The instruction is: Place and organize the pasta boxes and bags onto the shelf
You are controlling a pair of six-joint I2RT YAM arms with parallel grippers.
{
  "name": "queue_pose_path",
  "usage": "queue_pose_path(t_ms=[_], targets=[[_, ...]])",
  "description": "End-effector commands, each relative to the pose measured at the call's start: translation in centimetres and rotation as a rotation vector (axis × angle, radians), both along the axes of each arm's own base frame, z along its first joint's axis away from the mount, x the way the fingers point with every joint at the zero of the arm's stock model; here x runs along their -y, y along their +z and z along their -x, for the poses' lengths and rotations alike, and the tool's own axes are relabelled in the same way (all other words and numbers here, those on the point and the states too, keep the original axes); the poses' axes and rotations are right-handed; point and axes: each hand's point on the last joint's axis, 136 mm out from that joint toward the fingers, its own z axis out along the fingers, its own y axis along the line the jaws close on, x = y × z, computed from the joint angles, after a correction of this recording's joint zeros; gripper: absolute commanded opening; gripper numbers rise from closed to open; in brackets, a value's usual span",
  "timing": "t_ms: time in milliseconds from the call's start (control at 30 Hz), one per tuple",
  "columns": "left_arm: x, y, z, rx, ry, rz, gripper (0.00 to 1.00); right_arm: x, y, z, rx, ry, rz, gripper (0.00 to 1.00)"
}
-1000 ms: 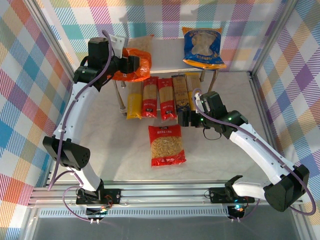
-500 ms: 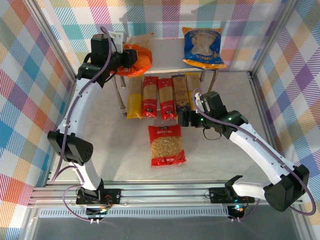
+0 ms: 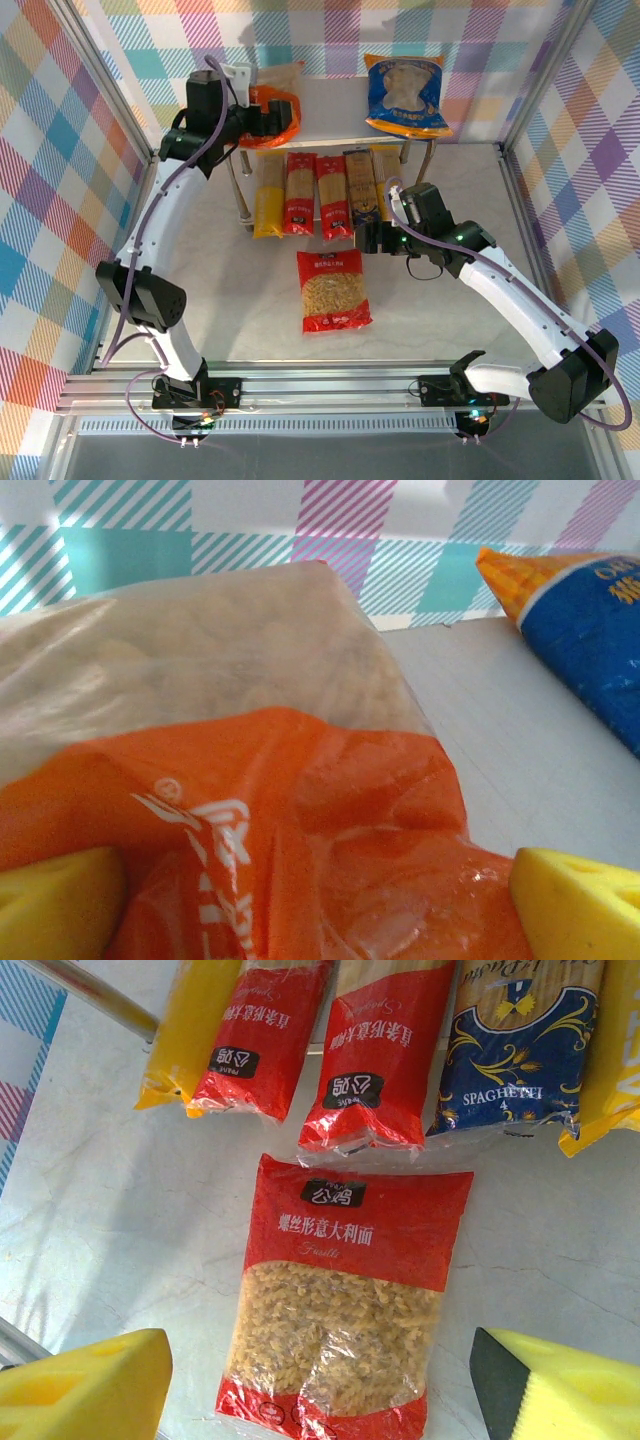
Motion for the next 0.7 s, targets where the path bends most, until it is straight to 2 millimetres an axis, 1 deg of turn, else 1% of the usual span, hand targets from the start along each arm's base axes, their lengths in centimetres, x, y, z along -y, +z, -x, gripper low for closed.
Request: queue_pose_path(t_ms=[0,167,300,467,567,667], targets=[[-0.8,-4.0,1.0,-0.111,0.007,-0.043,1.0,-0.5,0.5,-0.1,0.015,0.026,0.0,0.79],[-1.2,-2.9,2.1,-0.056,0.02,-0.033,1.0,-0.5,0.6,-0.1,0.017,0.022,-0.004,0.79],[-1.3,-1.0,3.1,0.021,0.022,-0.009,1.0,-0.3,0.6,0.0,0.015,0.016,-0.002,0.79],[-1.0,1.9,4.1,0.159,0.007,0.043,1.0,-0.5,0.8,0.0,0.012,0.018,-0.017,0.79],[-1.1,2.7,3.9,0.2,0.019,0.049,1.0,-0.5,0.8,0.1,0.008,0.017,-0.02,0.79],[-1.0,3.1,3.1,0.211,0.025,0.038,1.0,-0.5,0.8,0.3,0.007,0.016,-0.022,0.79]])
